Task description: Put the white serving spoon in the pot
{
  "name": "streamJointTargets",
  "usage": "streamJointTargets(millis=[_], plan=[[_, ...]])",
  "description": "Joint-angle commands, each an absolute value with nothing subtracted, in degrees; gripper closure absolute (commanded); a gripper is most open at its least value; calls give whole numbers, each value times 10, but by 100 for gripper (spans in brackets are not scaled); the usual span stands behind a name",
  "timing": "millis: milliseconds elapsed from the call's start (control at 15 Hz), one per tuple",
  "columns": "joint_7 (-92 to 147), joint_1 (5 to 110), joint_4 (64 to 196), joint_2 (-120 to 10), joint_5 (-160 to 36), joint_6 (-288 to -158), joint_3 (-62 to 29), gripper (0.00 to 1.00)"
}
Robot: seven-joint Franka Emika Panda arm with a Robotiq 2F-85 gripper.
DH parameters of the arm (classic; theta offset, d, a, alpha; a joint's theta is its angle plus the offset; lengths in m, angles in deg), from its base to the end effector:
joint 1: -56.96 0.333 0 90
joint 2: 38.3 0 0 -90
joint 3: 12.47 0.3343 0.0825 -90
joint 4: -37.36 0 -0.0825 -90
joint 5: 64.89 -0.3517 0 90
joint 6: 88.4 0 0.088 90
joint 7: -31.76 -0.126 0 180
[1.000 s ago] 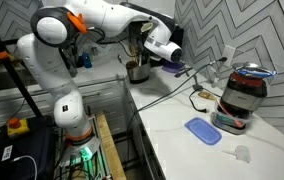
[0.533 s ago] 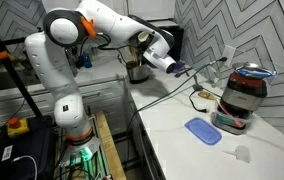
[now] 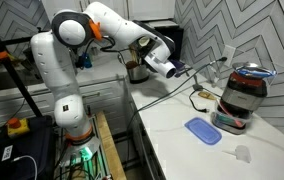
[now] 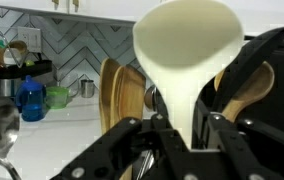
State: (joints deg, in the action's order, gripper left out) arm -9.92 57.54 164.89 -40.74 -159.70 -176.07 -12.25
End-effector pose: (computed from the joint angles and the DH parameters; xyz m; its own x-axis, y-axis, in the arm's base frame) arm 0.4878 0.1358 0.4559 0.1467 0.0882 -0.9852 -0.9891 0.0219 -0.1453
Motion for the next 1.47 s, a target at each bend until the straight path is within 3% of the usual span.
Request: streamJointTargets(millis=[0, 1067, 1133, 1267, 1400], plan=[[-89, 580, 1638, -447, -1593, -1756, -118, 93], [-133, 592, 1607, -485, -1572, -1821, -115, 90], [-138, 593, 1606, -486, -1567, -1820, -115, 46], [-140, 594, 1610, -482, -1559, -1822, -116, 43], [-135, 593, 1617, -469, -1550, -1826, -118, 28]])
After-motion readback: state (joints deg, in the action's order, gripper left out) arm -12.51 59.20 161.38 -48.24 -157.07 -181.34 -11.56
